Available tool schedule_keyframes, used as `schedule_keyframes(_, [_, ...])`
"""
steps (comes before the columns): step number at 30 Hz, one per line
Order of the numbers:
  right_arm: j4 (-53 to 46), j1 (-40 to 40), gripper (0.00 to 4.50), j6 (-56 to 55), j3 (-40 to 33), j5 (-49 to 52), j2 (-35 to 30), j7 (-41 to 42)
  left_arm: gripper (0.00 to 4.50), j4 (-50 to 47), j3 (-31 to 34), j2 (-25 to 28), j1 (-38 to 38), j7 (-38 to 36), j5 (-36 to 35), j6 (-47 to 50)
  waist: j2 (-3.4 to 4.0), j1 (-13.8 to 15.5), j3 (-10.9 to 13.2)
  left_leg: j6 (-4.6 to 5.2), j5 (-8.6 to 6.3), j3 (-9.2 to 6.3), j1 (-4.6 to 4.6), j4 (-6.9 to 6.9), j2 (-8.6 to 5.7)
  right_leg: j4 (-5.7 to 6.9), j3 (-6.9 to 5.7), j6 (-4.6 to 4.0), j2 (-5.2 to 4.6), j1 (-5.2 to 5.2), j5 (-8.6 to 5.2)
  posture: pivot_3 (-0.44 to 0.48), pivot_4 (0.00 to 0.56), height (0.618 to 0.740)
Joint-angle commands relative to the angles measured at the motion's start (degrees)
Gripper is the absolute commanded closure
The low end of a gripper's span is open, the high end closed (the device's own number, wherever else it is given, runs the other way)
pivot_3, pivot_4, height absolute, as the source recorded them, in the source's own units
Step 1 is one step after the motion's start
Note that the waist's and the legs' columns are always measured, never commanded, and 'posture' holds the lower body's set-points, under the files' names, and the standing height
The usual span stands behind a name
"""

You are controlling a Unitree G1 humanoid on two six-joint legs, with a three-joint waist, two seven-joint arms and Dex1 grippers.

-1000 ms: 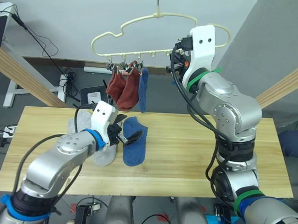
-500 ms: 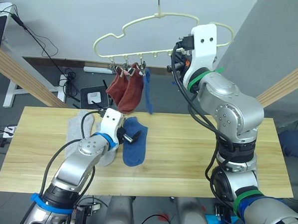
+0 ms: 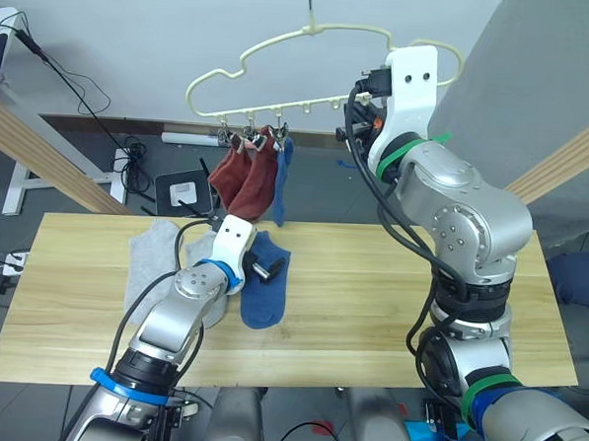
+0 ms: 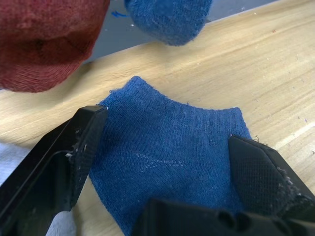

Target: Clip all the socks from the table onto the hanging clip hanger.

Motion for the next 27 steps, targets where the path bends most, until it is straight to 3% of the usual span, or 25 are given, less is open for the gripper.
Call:
schedule_keyframes(1, [-3.0, -1.0, 4.42, 0.0, -1.0, -0.4, 0.0, -0.4, 0.03, 0.1, -2.6, -0.4, 1.3, -1.4, 1.7, 1.4, 0.0, -0.1, 0.0, 0.0, 0.0, 0.0, 0.01, 0.0, 0.0, 0.01, 0.0, 0.0, 0.0, 0.01, 0.0, -0.309, 0.419, 0.74])
schedule_keyframes(3, [-3.1, -0.9, 4.42, 0.1, -1.1, -0.4, 0.0, -0.5, 0.03, 0.2, -2.5, -0.5, 1.3, -1.8, 1.8, 1.9, 0.0, -0.1, 0.0, 0.02, 0.01, -0.01, 0.02, 0.0, 0.0, 0.01, -0.01, 0.0, 0.0, 0.02, 0.0, -0.312, 0.42, 0.74])
schedule_keyframes(18, [-2.9, -0.8, 4.42, 0.4, -1.5, 0.0, 0.6, -0.5, 4.48, -0.7, -0.9, -0.9, 1.9, -3.0, 2.3, 2.1, 0.0, -0.2, 0.0, 0.03, 0.02, -0.01, 0.06, 0.0, 0.0, 0.01, -0.01, 0.0, 0.01, 0.05, 0.0, -0.299, 0.42, 0.74])
schedule_keyframes(27, [-2.6, -1.5, 4.42, 1.8, -2.9, 0.6, 1.3, -0.7, 4.49, -8.7, 5.7, -4.1, 2.6, -7.3, -8.0, 7.0, 0.0, -0.1, 0.0, 0.03, 0.02, -0.04, 0.03, -0.03, 0.01, -0.06, -0.04, 0.0, -0.01, 0.05, 0.0, -0.294, 0.424, 0.74])
